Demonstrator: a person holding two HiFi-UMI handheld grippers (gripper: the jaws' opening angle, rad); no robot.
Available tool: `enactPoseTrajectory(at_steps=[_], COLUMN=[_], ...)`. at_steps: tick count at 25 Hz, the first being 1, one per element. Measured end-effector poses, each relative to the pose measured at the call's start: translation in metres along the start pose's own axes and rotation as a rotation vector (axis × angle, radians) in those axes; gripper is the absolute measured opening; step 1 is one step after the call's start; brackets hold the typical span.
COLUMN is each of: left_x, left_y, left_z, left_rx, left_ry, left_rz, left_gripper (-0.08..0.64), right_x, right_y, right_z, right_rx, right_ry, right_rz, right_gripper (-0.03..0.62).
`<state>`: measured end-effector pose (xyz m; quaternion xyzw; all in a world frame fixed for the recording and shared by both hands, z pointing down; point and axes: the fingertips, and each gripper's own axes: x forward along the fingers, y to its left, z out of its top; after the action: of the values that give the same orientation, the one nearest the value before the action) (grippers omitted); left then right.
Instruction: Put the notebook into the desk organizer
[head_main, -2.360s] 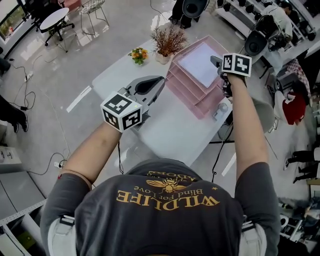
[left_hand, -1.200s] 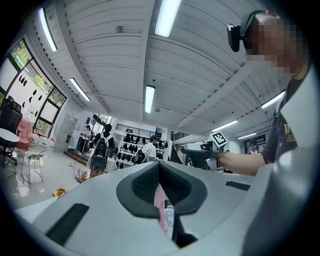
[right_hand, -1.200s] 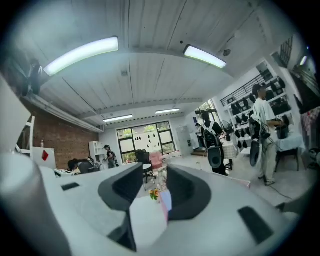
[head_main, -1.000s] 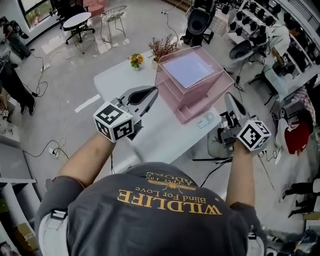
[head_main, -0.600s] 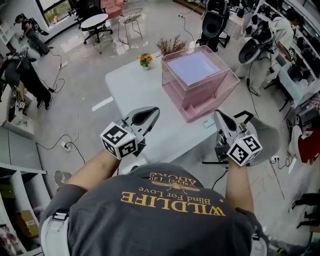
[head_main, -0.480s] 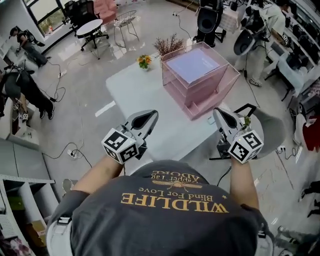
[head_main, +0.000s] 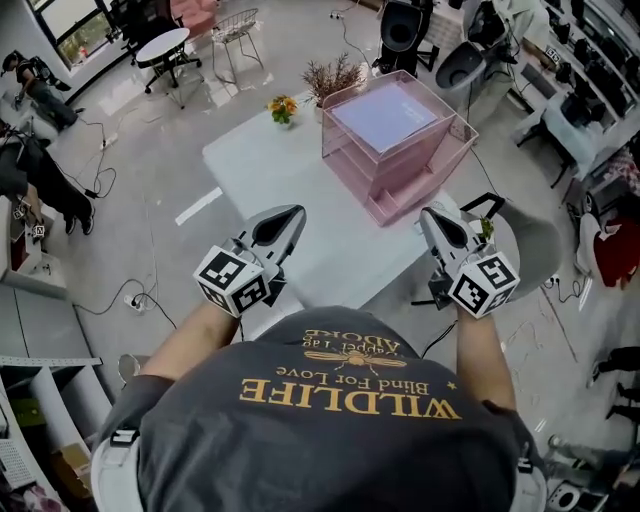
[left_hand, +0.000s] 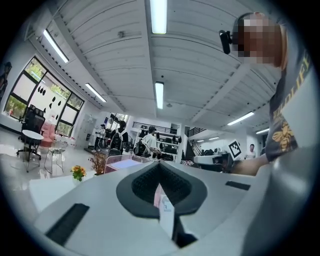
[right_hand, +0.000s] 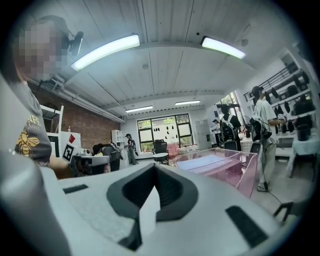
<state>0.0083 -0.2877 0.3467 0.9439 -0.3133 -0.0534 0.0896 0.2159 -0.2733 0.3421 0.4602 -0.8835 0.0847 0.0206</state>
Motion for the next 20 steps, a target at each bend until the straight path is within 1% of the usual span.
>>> enactPoseTrajectory(at_steps=[7, 13, 20], left_x=[0.0014, -0.0043, -0.0035], left_y=[-0.0040, -0.0058, -0.0073], left_z=[-0.0033, -0.0015, -0.0006], left_rx=[-0.013, -0.009, -0.006], left_ry=[-0.005, -0.003, 0.004], left_rz=[-0.004, 0.003, -0.009], left_gripper=[-0.003, -0.003, -0.003], right_x=[-0.0001, -0.0028, -0.0057], right_y=[-0.0008, -0.0003, 0.0009], right_z=[0.0003, 0.0014, 0.0011], right_rx=[-0.001, -0.005, -0.017], right_ry=[-0.001, 0.003, 0.003], right_rz=[0.004, -0.005, -0.011], right_gripper=[0.000, -0.002, -0.002])
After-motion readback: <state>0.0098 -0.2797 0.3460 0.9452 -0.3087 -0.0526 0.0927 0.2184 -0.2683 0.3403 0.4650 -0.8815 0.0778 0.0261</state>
